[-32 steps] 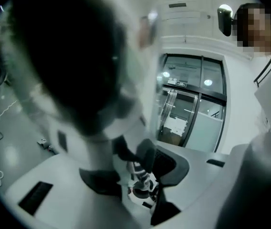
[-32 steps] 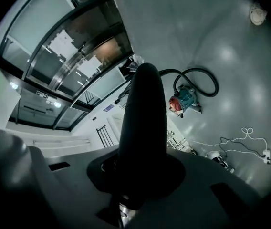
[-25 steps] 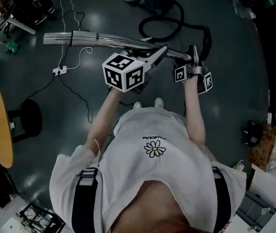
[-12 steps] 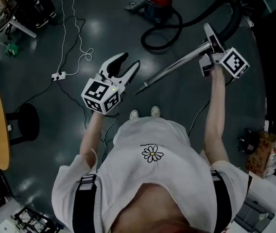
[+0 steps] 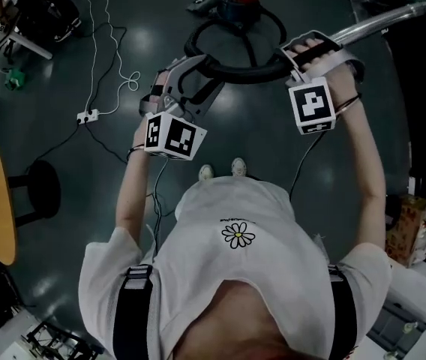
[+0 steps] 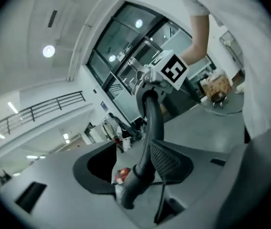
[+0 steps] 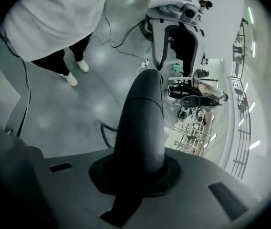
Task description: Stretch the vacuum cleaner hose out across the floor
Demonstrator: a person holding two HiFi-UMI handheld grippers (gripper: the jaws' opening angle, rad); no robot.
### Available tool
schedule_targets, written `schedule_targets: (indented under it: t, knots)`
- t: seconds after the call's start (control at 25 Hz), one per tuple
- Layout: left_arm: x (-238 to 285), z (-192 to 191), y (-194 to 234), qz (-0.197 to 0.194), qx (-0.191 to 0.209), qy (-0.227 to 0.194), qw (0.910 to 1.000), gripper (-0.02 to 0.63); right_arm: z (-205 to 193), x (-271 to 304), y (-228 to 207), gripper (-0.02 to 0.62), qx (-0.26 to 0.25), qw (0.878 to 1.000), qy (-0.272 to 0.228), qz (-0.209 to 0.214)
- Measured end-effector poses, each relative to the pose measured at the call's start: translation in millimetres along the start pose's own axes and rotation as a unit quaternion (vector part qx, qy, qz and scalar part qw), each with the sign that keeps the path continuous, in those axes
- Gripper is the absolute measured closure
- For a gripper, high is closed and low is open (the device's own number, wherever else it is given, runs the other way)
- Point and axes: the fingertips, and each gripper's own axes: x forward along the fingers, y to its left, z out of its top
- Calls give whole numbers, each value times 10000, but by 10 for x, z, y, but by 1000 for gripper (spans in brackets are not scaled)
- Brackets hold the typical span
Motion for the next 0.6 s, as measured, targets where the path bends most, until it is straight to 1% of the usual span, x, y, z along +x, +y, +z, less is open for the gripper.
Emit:
schedule_targets:
  t: [0.04,0.12,0.2,0.24,0.28,0.32,0.4,0.52,0.56,0.6]
  knots:
    - [-32,26,-96,-258,-210,-39,9994,396,61,5,23,545,-111,9998,-135,66]
    - [-140,93,-207,-696,-789,-178,9943,397,177,1,98,545,-120,9984,-515,221]
    - [-258,164,-209,-1056,-1397,-372,9838,397,273,-7,157,545,-36,9952,-897,390]
    - [-309,198,-204,-1241,-1635,-453,9777,396,320,-3,175,545,-3,9933,-1057,467]
    - [-354,225,-210,-1407,-1758,-497,9730,397,373,4,188,545,4,9913,-1209,528]
    - [-397,245,-233,-1537,-1759,-487,9711,396,434,11,199,545,-23,9891,-1356,567]
    - [-478,252,-308,-1741,-1583,-302,9714,397,554,19,209,544,-161,9860,-1568,550]
    - [-567,118,-459,-2096,-1325,274,9684,397,652,50,127,545,-308,9861,-1587,374]
    - [-569,28,-507,-2106,-1162,514,9693,396,655,61,78,545,-288,9871,-1541,320]
    - [-546,-59,-519,-1961,-908,707,9738,391,656,62,31,543,-246,9881,-1490,278]
